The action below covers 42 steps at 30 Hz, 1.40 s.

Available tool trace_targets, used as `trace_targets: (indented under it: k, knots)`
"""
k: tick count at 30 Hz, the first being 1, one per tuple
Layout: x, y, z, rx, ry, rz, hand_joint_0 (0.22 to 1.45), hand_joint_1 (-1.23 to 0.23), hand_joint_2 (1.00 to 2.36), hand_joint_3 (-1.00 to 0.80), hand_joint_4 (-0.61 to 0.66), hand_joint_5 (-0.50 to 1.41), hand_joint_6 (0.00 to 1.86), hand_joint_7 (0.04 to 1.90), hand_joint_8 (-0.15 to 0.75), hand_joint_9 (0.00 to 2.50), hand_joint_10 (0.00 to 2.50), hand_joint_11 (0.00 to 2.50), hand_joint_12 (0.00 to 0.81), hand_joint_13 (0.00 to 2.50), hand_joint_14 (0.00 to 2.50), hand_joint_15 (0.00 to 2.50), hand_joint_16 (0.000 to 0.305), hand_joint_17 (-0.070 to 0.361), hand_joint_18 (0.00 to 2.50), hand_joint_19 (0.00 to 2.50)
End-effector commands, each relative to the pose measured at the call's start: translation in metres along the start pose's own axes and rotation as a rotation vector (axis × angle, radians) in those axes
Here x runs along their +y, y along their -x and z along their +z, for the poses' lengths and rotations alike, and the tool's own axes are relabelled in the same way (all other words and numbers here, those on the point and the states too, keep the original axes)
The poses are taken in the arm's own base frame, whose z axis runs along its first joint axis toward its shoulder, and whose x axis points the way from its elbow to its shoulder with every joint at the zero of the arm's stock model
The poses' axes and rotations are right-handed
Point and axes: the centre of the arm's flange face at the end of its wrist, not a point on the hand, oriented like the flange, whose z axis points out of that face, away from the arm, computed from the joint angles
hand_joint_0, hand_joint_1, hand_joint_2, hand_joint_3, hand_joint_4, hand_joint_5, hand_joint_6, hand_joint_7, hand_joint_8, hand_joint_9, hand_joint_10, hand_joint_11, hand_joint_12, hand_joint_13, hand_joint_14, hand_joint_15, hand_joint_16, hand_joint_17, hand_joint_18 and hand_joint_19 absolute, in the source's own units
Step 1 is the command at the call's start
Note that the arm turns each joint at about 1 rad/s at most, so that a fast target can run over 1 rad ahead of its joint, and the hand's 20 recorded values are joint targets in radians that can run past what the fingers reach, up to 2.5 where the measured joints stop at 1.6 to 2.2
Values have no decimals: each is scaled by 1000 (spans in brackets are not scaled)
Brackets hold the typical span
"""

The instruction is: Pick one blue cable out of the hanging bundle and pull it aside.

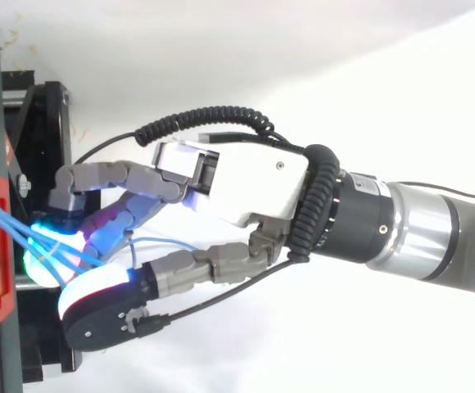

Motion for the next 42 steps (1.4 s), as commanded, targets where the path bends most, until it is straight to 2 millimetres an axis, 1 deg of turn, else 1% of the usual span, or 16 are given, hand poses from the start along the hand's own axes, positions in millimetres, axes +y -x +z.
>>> trace_targets:
  k: [1,2,4,7,13,17,22,25,28,31,34,37,39,40,41,42]
  knots:
    - [5,0,2,4,-11,5,584,-676,1016,-291,318,-101,646,1409,343,882,7,270,423,762,11,311,58,130,707,533]
    - [5,0,2,5,-12,5,578,-703,1017,-275,306,-109,662,1456,346,880,7,303,424,764,11,311,58,130,709,541]
    - [5,0,2,5,-12,5,576,-716,1018,-263,315,-120,695,1448,351,879,8,335,425,765,11,323,58,130,714,549]
    - [5,0,2,6,-16,3,573,-744,1019,-248,339,-148,787,1370,358,886,9,403,430,774,11,334,58,131,722,539]
    - [5,0,2,5,-16,13,592,-761,1013,-333,356,-145,835,1371,361,941,10,432,427,798,12,335,58,129,748,545]
    - [8,-2,4,4,-9,31,583,-713,1008,-403,365,-116,830,1409,364,1008,10,449,428,828,12,354,57,128,774,552]
    - [13,-2,6,-1,-5,55,576,-653,1009,-404,362,-110,828,1411,372,1049,11,457,429,851,12,359,56,127,798,566]
    - [15,-2,7,-1,-10,63,580,-654,1011,-371,358,-108,827,1422,371,1055,11,467,432,862,12,364,56,127,806,566]
    - [17,-2,7,7,-27,65,579,-679,1017,-292,369,-108,823,1480,376,1063,14,515,433,861,14,370,56,126,811,572]
    - [19,-1,7,9,-48,77,576,-741,1021,-209,377,-115,836,1503,381,1054,15,585,439,864,14,373,56,127,821,570]
    - [19,-1,7,11,-62,85,581,-787,1025,-154,347,-125,851,1504,388,1044,15,631,440,868,13,387,57,128,827,563]
    - [21,0,5,13,-84,96,621,-862,1027,-136,302,-143,871,1555,389,1009,17,706,439,870,14,399,57,128,842,552]
    - [20,1,3,14,-100,94,682,-922,1025,-180,276,-152,880,1607,391,994,16,759,438,877,15,412,56,127,867,538]
    - [19,1,3,15,-105,92,704,-932,1024,-207,260,-156,887,1596,388,988,17,764,436,878,15,417,56,127,871,539]
    - [18,1,1,18,-118,91,731,-939,1019,-271,256,-158,888,1597,385,985,16,771,432,878,15,418,56,126,875,540]
    - [19,4,1,17,-128,94,757,-942,1012,-366,282,-159,889,1601,384,985,17,767,430,880,15,419,56,126,878,535]
